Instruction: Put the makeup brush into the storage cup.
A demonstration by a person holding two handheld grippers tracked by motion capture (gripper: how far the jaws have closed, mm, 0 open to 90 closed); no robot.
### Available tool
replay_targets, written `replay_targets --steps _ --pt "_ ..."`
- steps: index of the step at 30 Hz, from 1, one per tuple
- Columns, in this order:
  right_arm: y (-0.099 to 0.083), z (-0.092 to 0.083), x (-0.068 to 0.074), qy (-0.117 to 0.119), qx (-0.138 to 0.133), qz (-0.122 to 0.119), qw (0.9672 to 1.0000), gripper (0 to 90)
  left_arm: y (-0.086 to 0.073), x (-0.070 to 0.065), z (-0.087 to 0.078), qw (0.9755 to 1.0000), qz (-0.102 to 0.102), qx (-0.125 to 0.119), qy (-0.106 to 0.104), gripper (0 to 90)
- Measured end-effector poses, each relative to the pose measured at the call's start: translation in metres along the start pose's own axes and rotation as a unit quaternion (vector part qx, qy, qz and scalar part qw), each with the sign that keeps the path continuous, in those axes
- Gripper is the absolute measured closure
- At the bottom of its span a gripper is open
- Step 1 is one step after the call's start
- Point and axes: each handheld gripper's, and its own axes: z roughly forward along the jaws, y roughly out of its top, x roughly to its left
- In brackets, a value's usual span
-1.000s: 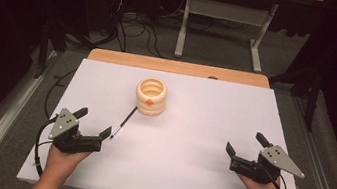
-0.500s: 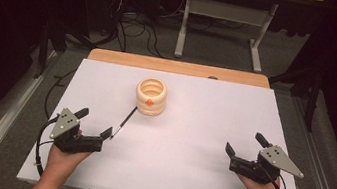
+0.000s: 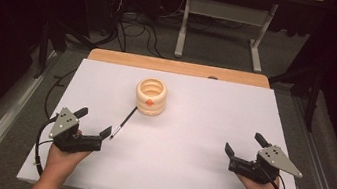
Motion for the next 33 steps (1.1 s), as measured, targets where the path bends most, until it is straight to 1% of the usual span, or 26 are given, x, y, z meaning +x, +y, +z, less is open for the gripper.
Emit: replay_targets --steps 3,9,13,16,19,21,23,25,28,31,32,33 --pt "0.0 0.0 0.0 0.0 0.0 -0.001 1.0 1.0 0.0 0.001 0.0 1.0 -0.004 -0.001 0.002 0.6" --pt "0.0 0.0 0.0 0.0 0.0 -0.001 1.0 1.0 0.0 0.006 -0.002 0.9999 -0.004 0.001 0.011 0.6" --pt "0.0 0.0 0.0 -0.001 0.0 -0.001 1.0 1.0 0.0 0.011 -0.003 0.9998 -0.006 0.002 0.019 0.6" --pt "0.0 0.0 0.0 -0.001 0.0 -0.002 1.0 1.0 0.0 0.013 -0.004 0.9997 -0.009 0.001 0.022 0.6" --pt "0.0 0.0 0.0 -0.001 -0.001 -0.003 1.0 1.0 0.0 0.016 -0.006 0.9995 -0.008 0.002 0.031 0.6" --pt "0.0 0.0 0.0 -0.001 0.0 -0.002 1.0 1.1 0.0 0.017 -0.006 0.9994 -0.007 0.002 0.033 0.6" --pt "0.0 0.0 0.0 0.0 -0.002 -0.005 1.0 1.0 0.0 0.021 -0.007 0.9992 -0.006 0.004 0.041 0.6" --pt "0.0 0.0 0.0 -0.002 -0.003 -0.006 1.0 1.0 0.0 0.023 -0.008 0.9991 -0.009 0.004 0.042 0.6" --pt "0.001 -0.001 0.0 -0.004 -0.002 -0.004 1.0 1.0 0.0 0.03 -0.011 0.9983 -0.013 0.004 0.056 0.6" --pt "0.0 -0.001 0.0 -0.005 0.0 0.0 1.0 1.0 0.0 0.034 -0.013 0.998 -0.016 0.003 0.062 0.6" --pt "0.0 0.0 -0.001 -0.003 -0.001 -0.005 1.0 1.0 0.0 0.037 -0.015 0.9976 -0.019 0.003 0.066 0.6" --pt "0.0 0.0 -0.001 -0.003 -0.001 -0.005 1.0 1.0 0.0 0.037 -0.015 0.9976 -0.019 0.003 0.066 0.6"
